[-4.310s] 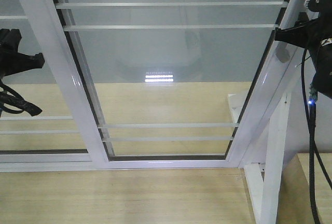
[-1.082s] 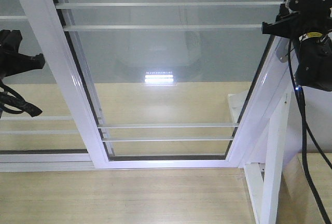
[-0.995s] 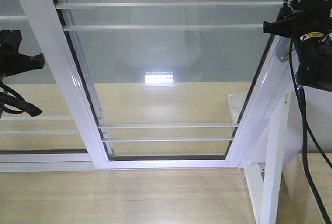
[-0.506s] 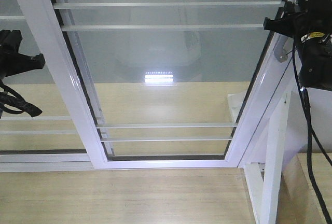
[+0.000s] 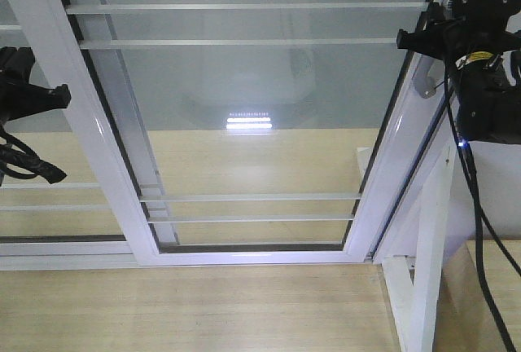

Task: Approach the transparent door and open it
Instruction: 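Slide the door panel with the right gripper toward the left arm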

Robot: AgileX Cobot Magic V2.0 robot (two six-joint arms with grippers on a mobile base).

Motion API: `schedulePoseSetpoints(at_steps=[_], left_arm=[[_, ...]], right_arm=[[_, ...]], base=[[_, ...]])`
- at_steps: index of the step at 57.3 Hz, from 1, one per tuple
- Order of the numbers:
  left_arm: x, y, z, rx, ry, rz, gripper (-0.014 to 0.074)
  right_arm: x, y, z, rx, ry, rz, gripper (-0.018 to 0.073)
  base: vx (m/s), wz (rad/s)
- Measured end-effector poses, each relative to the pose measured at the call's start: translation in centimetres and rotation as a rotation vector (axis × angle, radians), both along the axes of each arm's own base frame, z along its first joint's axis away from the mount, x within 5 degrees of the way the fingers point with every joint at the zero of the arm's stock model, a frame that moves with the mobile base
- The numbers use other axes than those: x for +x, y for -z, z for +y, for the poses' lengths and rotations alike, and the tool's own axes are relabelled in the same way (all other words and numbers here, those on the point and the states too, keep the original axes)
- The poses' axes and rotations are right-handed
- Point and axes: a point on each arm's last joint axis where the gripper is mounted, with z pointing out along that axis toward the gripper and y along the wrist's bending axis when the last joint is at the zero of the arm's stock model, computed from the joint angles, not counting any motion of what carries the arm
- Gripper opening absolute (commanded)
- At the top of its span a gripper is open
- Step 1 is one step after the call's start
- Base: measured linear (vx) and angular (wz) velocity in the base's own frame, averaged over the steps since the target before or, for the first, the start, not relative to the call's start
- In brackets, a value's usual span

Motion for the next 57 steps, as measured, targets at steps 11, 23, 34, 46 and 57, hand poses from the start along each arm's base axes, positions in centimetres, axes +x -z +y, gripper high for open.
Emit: schedulePoseSetpoints(at_steps=[11,23,34,46,57], left_arm=[[0.0,0.0,0.0,0.0,0.0,0.0,0.0076],[0.0,0.0,0.0,0.0,0.0,0.0,0.0076],[0.0,0.0,0.0,0.0,0.0,0.0,0.0076],[0.0,0.0,0.0,-0.001,-0.001,0.0,0.0078],[0.0,0.0,0.0,0.0,0.0,0.001,0.0084]], right_arm=[[-0.2,0.0,2.2,-0.005,-0.046,0.0,0.0264],[-0.5,0.1,5.1,-0.014,-0.124,-0.006,0.0264],[-0.9,0.1,8.2,-0.033,-0.215,-0.013,0.0264],[-1.8,-0.2,11.4,-0.078,-0.334,-0.038,0.0264],[-2.2,-0.2,12.3,-0.101,-0.373,-0.049,0.0264]], base=[[0.0,0.0],[0.0,0.0],[0.0,0.0],[0.0,0.0],[0.0,0.0]])
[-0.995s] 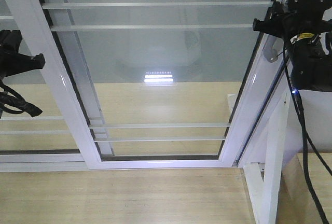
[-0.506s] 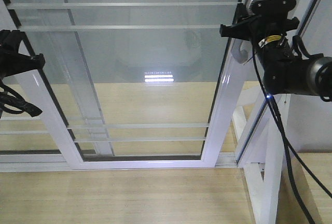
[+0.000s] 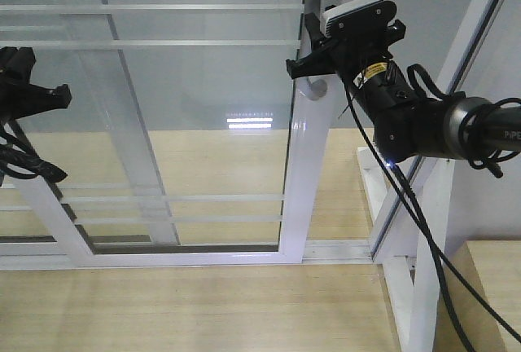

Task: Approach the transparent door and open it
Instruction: 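Slide the door panel with the right gripper toward the left arm, then bring the left gripper to the moved silver handle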

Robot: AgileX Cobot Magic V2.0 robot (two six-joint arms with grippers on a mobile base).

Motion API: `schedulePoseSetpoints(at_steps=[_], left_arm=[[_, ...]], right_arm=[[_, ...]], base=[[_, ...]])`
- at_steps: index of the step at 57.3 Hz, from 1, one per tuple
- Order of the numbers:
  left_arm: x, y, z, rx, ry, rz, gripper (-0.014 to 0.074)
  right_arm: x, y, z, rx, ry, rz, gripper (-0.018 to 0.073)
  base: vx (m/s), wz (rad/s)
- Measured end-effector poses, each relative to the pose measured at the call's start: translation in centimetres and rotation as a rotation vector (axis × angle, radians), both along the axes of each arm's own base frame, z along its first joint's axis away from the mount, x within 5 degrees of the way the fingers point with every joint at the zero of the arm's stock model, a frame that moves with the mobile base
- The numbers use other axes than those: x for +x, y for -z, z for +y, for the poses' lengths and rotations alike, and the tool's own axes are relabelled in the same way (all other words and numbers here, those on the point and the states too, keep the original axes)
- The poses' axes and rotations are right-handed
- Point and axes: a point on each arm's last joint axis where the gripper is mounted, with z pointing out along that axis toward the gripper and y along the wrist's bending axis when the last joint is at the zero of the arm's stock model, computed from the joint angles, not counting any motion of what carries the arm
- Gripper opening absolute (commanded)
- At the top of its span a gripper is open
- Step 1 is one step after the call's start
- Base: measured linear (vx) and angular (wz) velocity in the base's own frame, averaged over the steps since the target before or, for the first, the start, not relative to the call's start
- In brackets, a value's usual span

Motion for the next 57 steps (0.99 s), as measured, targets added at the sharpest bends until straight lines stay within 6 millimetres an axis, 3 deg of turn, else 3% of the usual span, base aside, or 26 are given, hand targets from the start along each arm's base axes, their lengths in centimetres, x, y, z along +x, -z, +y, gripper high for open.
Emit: schedulePoseSetpoints(at_steps=[13,23,37,57], left_arm=[[0.0,0.0,-0.5,0.025,0.057,-0.005,0.0097],[0.1,0.3,-1.5,0.002,0.163,0.003,0.0134],[1.1,2.9,-3.2,-0.066,0.332,0.035,0.0287],[4.0,6.6,-4.3,-0.103,0.416,0.051,0.0399]], right_arm=[[0.1,-0.6,-1.1,0.096,0.11,0.022,0.0262],[-0.4,-2.6,-2.1,0.074,0.187,0.026,0.0259],[-1.4,-4.7,-2.3,-0.053,0.165,0.061,0.0259],[-1.5,-4.8,-2.3,-0.05,0.171,0.072,0.0259]], base=[[0.0,0.0],[0.0,0.0],[0.0,0.0],[0.0,0.0]])
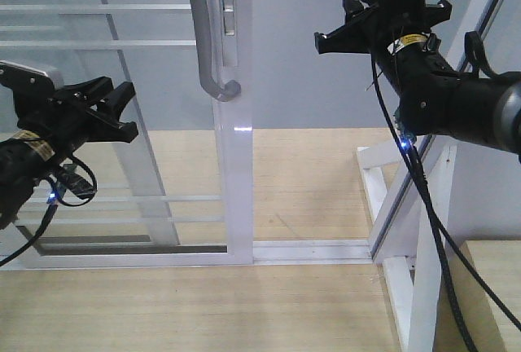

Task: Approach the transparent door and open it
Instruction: 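Bring the left gripper to the moved silver handle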

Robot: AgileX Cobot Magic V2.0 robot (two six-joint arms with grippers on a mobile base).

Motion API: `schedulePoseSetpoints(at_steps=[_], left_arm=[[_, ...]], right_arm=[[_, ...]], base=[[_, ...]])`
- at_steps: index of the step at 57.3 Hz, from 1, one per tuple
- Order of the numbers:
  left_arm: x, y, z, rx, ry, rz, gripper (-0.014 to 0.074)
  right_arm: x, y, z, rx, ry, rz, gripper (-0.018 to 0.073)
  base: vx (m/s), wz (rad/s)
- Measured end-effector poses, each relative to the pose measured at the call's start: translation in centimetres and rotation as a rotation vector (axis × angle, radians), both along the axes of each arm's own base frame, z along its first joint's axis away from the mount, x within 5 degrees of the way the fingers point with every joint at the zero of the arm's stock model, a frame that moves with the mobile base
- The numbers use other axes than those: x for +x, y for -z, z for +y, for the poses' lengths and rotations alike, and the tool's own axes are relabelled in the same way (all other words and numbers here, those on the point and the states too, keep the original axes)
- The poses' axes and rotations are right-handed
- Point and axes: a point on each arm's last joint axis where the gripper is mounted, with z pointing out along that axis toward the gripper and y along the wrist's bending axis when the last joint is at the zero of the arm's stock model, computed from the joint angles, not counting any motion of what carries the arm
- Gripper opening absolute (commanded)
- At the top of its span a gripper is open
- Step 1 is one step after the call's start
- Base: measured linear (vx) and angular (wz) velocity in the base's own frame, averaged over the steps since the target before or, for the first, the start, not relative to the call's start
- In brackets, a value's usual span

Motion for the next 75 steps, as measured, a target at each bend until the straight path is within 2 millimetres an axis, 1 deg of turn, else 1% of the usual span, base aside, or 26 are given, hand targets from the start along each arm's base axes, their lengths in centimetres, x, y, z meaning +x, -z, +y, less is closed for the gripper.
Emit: schedulePoseSetpoints(at_steps=[6,14,25,31,49,66,75], left_arm=[[1.5,-0.2,-0.9,0.019,0.054,-0.033,0.0417],[3.4,-1.1,-2.2,0.027,0.097,-0.088,0.0419],[5.8,-2.2,-3.0,0.063,0.093,-0.1,0.0419],[6.9,-2.6,-3.5,0.083,0.089,-0.092,0.0419],[8.9,-2.7,-4.7,0.097,0.085,-0.084,0.0419],[10.9,-3.2,-5.3,0.092,0.051,-0.077,0.0419],[11.2,-3.2,-5.5,0.091,0.053,-0.081,0.0403]], right_arm=[[0.0,0.0,0.0,0.001,0.001,0.0,0.0259],[0.0,0.0,-0.1,0.012,0.01,0.005,0.0259],[0.0,0.1,-0.3,0.037,0.03,0.014,0.0259],[0.0,0.1,-0.3,0.039,0.031,0.015,0.0259],[0.0,0.0,-0.3,0.04,0.033,0.007,0.0259],[0.0,0.0,-0.3,0.041,0.034,0.007,0.0259],[0.0,0.0,-0.3,0.041,0.034,0.007,0.0259]], base=[[0.0,0.0],[0.0,0.0],[0.0,0.0],[0.0,0.0],[0.0,0.0],[0.0,0.0],[0.0,0.0]])
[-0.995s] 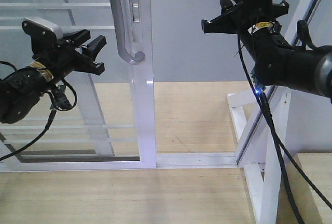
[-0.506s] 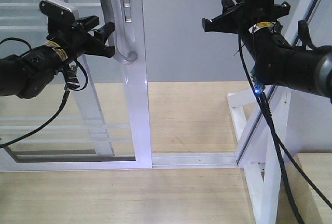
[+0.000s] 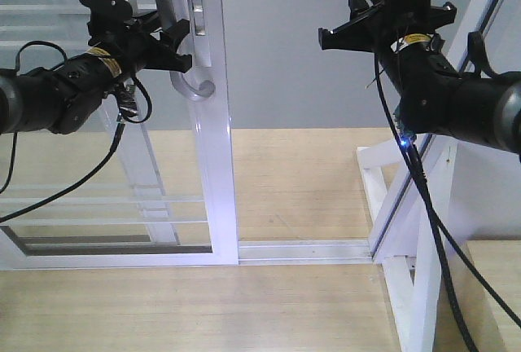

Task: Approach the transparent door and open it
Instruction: 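Bring the left gripper to the moved silver handle, then push the handle with the left gripper, sliding the door further open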

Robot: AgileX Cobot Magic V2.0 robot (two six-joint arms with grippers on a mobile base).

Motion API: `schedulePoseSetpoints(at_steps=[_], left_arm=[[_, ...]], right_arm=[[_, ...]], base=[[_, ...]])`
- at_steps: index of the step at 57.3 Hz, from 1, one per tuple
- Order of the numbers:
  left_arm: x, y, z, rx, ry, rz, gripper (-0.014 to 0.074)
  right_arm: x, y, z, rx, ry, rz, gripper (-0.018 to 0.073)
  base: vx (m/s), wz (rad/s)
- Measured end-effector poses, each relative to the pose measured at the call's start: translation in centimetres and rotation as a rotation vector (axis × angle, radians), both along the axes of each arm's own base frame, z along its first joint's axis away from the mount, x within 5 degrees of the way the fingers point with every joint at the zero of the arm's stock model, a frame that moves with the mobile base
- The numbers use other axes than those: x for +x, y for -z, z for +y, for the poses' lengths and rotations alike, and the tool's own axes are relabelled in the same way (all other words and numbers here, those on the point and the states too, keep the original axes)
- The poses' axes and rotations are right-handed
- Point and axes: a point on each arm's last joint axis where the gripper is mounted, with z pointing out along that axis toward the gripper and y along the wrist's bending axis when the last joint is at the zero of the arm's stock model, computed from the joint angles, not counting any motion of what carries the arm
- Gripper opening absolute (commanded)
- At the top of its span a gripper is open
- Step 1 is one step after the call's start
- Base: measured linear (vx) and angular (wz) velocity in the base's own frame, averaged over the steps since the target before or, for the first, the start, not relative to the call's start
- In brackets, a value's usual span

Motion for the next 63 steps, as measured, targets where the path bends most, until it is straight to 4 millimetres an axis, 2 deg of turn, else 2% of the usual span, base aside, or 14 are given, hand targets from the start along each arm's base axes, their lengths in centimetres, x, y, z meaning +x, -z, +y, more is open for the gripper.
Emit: schedulePoseSetpoints(at_steps=[14,35,63], left_arm=[[0.0,0.0,-0.1,0.001,0.002,0.0,0.0335],[0.2,0.1,0.7,0.011,-0.015,0.007,0.0328],[0.2,-1.0,4.4,0.071,-0.11,0.051,0.0328]], right_arm=[[0.0,0.0,0.0,0.0,0.0,0.0,0.0259],[0.0,0.0,-0.1,0.008,0.006,0.003,0.0259],[0.0,0.0,-0.1,0.008,0.007,0.002,0.0259]], base=[[0.0,0.0],[0.0,0.0],[0.0,0.0]])
